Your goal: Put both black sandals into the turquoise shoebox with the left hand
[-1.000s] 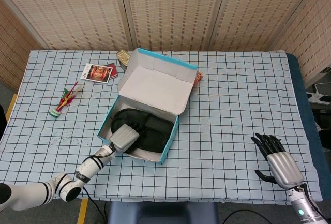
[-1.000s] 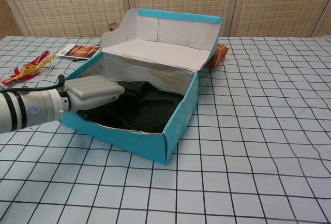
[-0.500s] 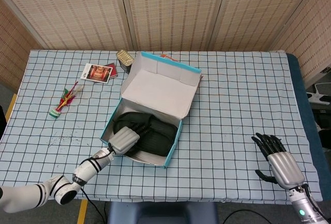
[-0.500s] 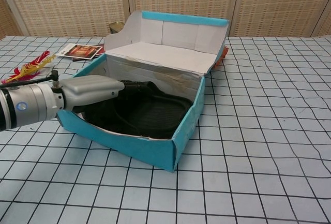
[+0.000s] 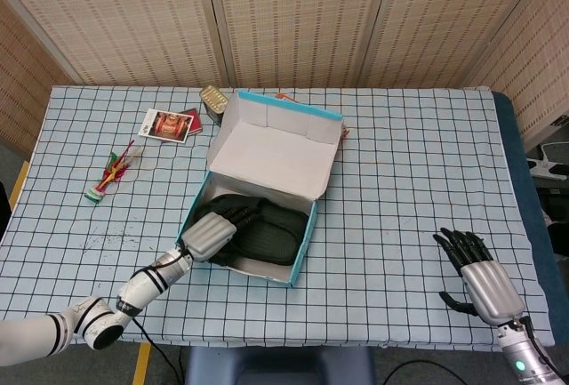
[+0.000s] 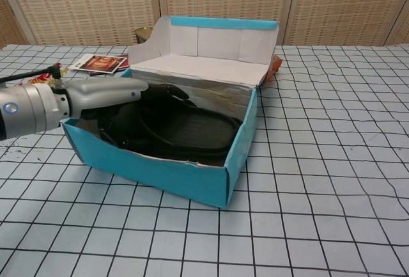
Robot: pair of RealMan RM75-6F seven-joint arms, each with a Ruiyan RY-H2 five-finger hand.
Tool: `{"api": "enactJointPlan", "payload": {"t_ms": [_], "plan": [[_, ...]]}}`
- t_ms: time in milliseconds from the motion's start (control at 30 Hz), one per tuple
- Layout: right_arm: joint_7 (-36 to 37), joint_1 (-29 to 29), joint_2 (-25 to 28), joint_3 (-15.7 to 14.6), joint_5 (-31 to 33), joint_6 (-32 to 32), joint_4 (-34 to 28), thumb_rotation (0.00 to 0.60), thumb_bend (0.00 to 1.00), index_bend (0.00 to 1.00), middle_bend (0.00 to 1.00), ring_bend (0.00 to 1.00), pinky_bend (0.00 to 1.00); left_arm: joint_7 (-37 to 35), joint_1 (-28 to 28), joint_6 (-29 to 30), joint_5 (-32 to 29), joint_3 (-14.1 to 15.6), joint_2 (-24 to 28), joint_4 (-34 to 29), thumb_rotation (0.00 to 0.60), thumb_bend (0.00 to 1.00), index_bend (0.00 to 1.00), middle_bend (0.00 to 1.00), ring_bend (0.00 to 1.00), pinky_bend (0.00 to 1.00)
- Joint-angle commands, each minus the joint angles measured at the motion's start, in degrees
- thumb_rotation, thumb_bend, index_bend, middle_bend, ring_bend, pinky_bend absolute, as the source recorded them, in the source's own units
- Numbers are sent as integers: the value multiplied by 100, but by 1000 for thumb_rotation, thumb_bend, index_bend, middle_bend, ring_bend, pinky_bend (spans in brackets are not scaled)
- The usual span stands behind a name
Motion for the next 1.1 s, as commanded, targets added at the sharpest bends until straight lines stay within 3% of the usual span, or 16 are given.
{"api": "enactJointPlan", "payload": {"t_ms": [33, 467, 667, 767, 900, 1100], "plan": [[2, -2, 1, 2, 1, 3, -1, 600, 125, 0, 0, 0, 0, -137, -9, -15, 60, 5, 72, -71, 600, 422, 0, 0, 0, 66], [4, -9, 6, 0, -5, 14, -6, 600, 127, 0, 0, 0, 0, -32, 92, 126, 167, 113, 159, -180, 600, 412, 0, 0, 1, 67], [-16, -3, -6, 2, 4, -4, -2, 600, 126, 0, 0, 0, 0, 79, 251, 541, 414, 163, 161, -220, 600, 413, 0, 1, 181, 72], [-4, -18, 8, 12, 4, 37, -12, 600, 126, 0, 0, 0, 0, 30, 318, 672, 545, 229, 195, -271, 600, 414, 0, 80, 279, 73], [13, -29, 15, 18, 8, 60, -8, 600, 126, 0, 0, 0, 0, 41, 361, 654, 616, 336, 274, -325, 600, 415, 8, 277, 420, 78], [-3, -22, 11, 13, 2, 39, -9, 600, 126, 0, 0, 0, 0, 39, 408, 590, 599, 411, 312, -345, 600, 414, 73, 356, 451, 83]]}}
